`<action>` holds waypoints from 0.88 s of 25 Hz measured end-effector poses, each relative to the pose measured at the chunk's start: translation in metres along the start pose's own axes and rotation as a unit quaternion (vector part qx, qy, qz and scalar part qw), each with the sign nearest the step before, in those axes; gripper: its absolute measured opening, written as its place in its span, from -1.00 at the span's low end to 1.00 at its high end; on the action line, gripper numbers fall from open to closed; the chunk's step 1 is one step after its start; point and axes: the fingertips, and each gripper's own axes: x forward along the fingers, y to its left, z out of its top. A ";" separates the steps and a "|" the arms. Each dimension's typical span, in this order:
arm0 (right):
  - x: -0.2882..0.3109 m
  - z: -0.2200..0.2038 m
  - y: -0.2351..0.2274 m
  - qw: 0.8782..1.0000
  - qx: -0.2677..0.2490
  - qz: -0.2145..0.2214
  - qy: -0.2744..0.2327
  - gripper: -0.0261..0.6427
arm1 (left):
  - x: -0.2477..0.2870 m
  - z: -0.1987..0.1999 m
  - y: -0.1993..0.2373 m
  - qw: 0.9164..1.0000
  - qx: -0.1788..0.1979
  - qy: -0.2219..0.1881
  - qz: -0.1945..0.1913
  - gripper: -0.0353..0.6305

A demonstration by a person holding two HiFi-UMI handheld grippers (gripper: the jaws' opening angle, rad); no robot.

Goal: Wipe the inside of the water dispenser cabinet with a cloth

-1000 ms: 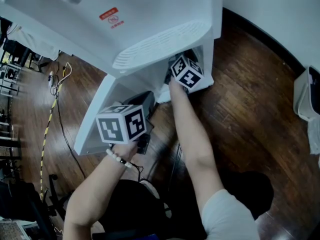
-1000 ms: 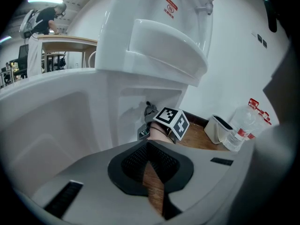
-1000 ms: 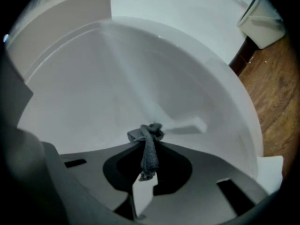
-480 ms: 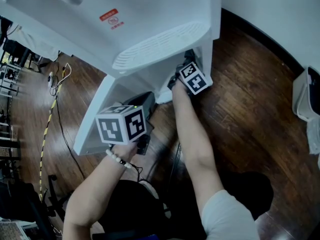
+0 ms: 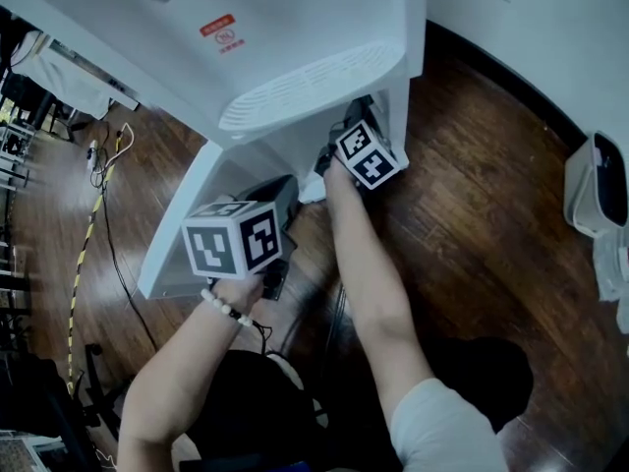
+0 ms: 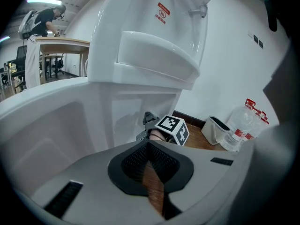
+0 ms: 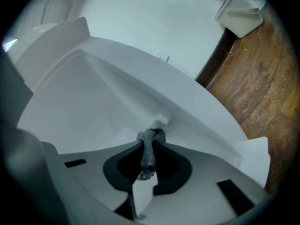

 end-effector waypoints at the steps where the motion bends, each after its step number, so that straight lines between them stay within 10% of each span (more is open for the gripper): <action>1: -0.002 0.003 0.008 1.000 -0.006 0.011 -0.003 -0.81 | -0.001 0.001 -0.001 1.000 0.001 -0.001 0.000 -0.90; 13: -0.032 0.060 0.085 0.987 -0.063 0.119 -0.084 -0.81 | -0.007 0.011 0.000 1.000 -0.010 -0.017 -0.005 -0.90; 22: -0.037 0.067 0.074 0.989 -0.049 0.106 -0.087 -0.81 | -0.007 0.013 -0.001 1.000 -0.010 -0.022 -0.007 -0.90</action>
